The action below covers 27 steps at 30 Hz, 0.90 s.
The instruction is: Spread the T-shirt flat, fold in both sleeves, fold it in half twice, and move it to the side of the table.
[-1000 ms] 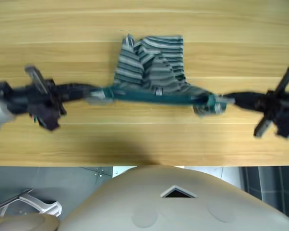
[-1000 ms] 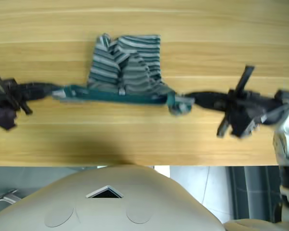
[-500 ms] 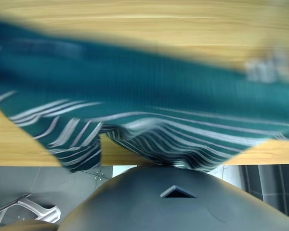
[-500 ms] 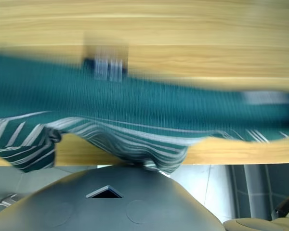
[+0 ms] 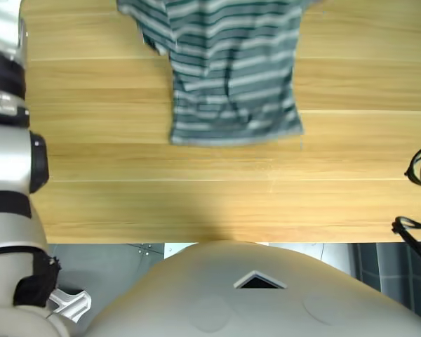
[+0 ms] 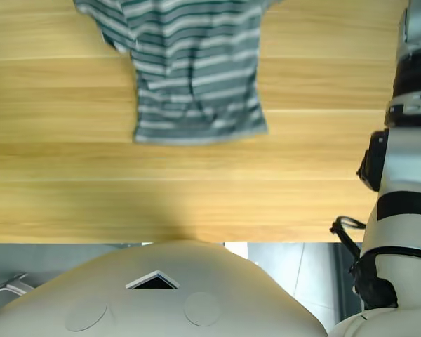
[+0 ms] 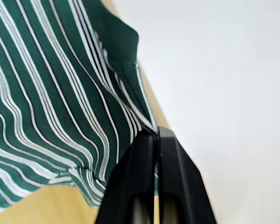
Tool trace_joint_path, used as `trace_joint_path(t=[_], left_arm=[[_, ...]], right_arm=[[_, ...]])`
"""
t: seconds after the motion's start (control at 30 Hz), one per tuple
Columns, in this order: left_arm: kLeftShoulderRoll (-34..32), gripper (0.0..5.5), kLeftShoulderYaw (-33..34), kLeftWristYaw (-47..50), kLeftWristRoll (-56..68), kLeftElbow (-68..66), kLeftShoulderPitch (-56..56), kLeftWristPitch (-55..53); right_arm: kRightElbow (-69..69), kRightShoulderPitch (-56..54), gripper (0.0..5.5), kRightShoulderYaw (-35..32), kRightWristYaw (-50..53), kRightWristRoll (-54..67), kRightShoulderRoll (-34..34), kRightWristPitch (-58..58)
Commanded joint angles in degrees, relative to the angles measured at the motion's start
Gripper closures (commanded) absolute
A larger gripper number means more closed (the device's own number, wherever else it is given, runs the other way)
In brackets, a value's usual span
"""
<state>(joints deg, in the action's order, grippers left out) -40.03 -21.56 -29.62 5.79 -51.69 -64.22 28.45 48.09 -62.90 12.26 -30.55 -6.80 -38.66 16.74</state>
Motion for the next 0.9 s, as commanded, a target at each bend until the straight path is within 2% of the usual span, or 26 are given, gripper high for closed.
trace_joint_path(t=[0.03,0.1,0.2,0.3,0.37,0.43,0.5,0.6,0.73,0.83,0.9], left_arm=[[-8.9,5.47,16.1,33.6,-2.9,-14.2,-18.6,9.7],[-11.1,5.47,11.9,37.1,-10.3,-11.5,-4.0,17.8],[-8.5,5.47,8.7,36.2,-14.4,-10.2,14.8,27.3],[-3.5,5.47,0.6,38.4,-22.6,-14.5,25.4,26.7],[0.4,5.47,-1.7,29.6,-23.1,-16.2,32.0,29.0],[3.0,5.47,-4.9,14.1,-18.6,-14.1,40.0,34.7],[3.0,5.47,-7.1,1.9,-11.8,-9.1,45.8,37.8],[-0.1,5.47,-8.1,-8.4,-2.7,0.3,50.8,37.4],[-3.8,5.47,-6.5,-15.2,0.5,8.7,54.7,34.8],[-6.5,5.47,-6.2,-17.4,-2.5,13.6,58.4,33.2],[-8.5,5.5,-6.4,-18.5,-5.5,17.5,61.0,31.8]], right_arm=[[4.0,-11.7,5.5,-6.1,58.6,-21.8,-15.2,12.3],[2.6,2.4,5.5,-7.4,60.2,-21.7,-16.2,16.5],[4.1,20.0,5.5,-5.6,59.1,-20.7,-13.1,22.0],[4.0,28.3,5.5,-3.6,58.2,-20.7,-8.9,26.2],[5.7,30.9,5.5,0.4,47.7,-19.4,-5.1,29.0],[0.4,38.4,5.5,6.3,32.2,-15.7,-4.6,33.1],[-9.4,46.5,5.5,9.4,17.0,-4.5,-6.6,33.6],[-21.4,55.8,5.5,13.4,-1.9,9.5,-13.6,31.9],[-31.5,61.8,5.5,12.0,-15.0,19.9,-18.5,27.0],[-35.7,64.8,5.5,10.7,-19.8,21.1,-19.9,22.5],[-37.3,66.8,5.09,9.9,-21.3,19.8,-20.8,19.9]])
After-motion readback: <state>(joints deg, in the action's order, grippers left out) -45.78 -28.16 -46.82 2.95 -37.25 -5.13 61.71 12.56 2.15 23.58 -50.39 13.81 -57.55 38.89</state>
